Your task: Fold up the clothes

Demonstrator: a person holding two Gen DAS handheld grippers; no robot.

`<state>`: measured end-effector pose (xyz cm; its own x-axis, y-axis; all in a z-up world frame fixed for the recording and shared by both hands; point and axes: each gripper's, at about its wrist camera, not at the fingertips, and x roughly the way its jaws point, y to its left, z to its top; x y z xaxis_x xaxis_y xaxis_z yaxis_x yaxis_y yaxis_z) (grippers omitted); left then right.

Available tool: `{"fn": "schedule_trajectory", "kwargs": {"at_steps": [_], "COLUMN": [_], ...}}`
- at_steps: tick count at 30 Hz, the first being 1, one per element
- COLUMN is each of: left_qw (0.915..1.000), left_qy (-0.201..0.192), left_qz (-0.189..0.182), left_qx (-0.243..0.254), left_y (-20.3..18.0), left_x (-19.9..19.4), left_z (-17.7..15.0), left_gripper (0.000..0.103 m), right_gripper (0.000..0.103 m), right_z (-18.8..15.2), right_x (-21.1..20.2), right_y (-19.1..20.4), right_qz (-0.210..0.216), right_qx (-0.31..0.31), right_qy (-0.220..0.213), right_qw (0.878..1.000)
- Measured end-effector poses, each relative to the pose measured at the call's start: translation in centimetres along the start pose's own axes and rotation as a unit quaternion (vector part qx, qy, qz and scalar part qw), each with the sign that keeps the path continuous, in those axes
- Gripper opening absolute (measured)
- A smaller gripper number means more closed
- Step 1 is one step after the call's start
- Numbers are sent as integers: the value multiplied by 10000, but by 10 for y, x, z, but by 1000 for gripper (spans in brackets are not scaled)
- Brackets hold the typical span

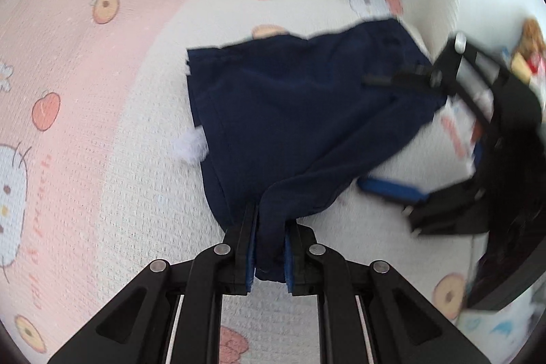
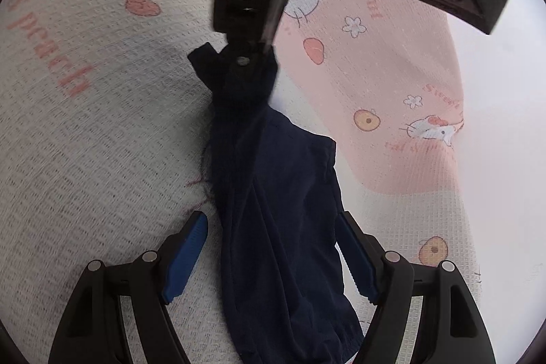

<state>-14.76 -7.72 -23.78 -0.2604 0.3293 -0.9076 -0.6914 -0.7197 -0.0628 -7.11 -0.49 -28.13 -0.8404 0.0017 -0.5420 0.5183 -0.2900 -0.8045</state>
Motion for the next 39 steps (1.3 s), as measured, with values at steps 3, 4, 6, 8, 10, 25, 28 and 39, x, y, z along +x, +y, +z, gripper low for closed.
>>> {"fn": "schedule_trajectory", "kwargs": {"at_steps": [3,4,6,8,10,25,28,39], "left_qw": [9991,9987,9981,9974,9968,9958,9953,9958], "left_qy": [-173,-170,-66,-7,9,289,247,-208], "left_qz": [-281,-348,-423,-506,-559,-599,-634,-635], "left_qx": [-260,-330,-444,-520,-563,-633,-691,-633], "left_y": [6,8,11,18,14,2,7,23], "left_x": [-8,-7,-3,3,2,5,2,-24], "left_z": [3,3,3,8,4,-16,-13,16], "left_gripper": [9,9,9,9,9,9,9,9], "right_gripper": [76,76,66,55,39,5,5,5], "right_z": [2,2,4,4,4,13,11,5], "right_x": [2,3,5,6,6,4,4,1], "right_y": [0,0,-3,-4,-3,11,-1,-23], "right_qz": [3,27,206,390,619,739,983,673], "right_qx": [22,53,248,468,598,899,1184,1463], "right_qy": [72,114,263,389,435,625,635,616], "right_qw": [10000,9999,9991,9974,9953,9912,9860,9850]}}
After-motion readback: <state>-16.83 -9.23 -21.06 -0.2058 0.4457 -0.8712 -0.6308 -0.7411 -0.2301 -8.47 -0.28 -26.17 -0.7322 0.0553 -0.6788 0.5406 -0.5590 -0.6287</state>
